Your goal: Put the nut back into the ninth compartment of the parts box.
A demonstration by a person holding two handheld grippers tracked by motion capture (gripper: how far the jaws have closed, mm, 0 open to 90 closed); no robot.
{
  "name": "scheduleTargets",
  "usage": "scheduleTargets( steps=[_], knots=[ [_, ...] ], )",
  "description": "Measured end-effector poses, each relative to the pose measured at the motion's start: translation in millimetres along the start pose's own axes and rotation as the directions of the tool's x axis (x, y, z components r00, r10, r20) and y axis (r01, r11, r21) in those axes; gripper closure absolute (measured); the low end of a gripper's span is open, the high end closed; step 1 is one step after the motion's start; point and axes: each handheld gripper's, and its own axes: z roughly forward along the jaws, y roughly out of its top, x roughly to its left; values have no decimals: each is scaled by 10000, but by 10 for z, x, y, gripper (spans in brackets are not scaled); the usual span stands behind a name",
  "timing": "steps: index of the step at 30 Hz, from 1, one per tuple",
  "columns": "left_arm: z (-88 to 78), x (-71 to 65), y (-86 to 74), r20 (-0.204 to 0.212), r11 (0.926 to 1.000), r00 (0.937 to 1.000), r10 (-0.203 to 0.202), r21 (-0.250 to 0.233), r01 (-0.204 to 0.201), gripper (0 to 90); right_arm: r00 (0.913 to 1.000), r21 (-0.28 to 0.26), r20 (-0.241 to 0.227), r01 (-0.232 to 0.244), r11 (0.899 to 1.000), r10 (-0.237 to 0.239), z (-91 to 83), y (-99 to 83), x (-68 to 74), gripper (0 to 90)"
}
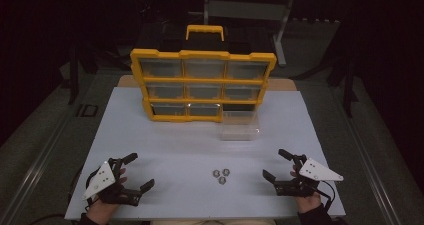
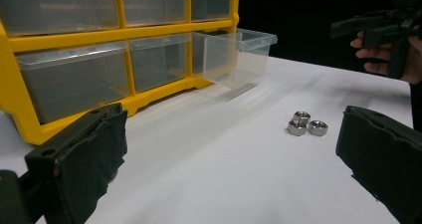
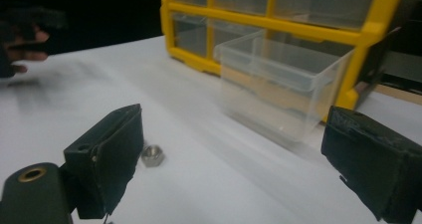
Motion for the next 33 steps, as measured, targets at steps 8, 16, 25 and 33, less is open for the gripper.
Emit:
scheduleTargets(
  steps=[8, 16, 25, 33],
  knots=[
    [8, 13, -7, -36, 10000, 10000, 0, 43, 0, 0, 9957, -608, 690, -579, 9965, 620, -150, 263, -82, 135],
    [10, 11, -6, -55, 10000, 10000, 13, 79, -13, 0, 9988, -377, 446, -161, 9992, 178, -102, 499, -132, 139],
    [12, 11, -6, -36, 10000, 10000, 9, 94, -9, 0, 9962, 245, -870, -12, 9997, 33, 133, 748, -81, 135],
    [16, 7, -5, -10, 9999, 10000, 24, 111, -24, 0, 9822, 681, -1875, 249, 9974, -117, 445, 872, 17, 108]
  ],
)
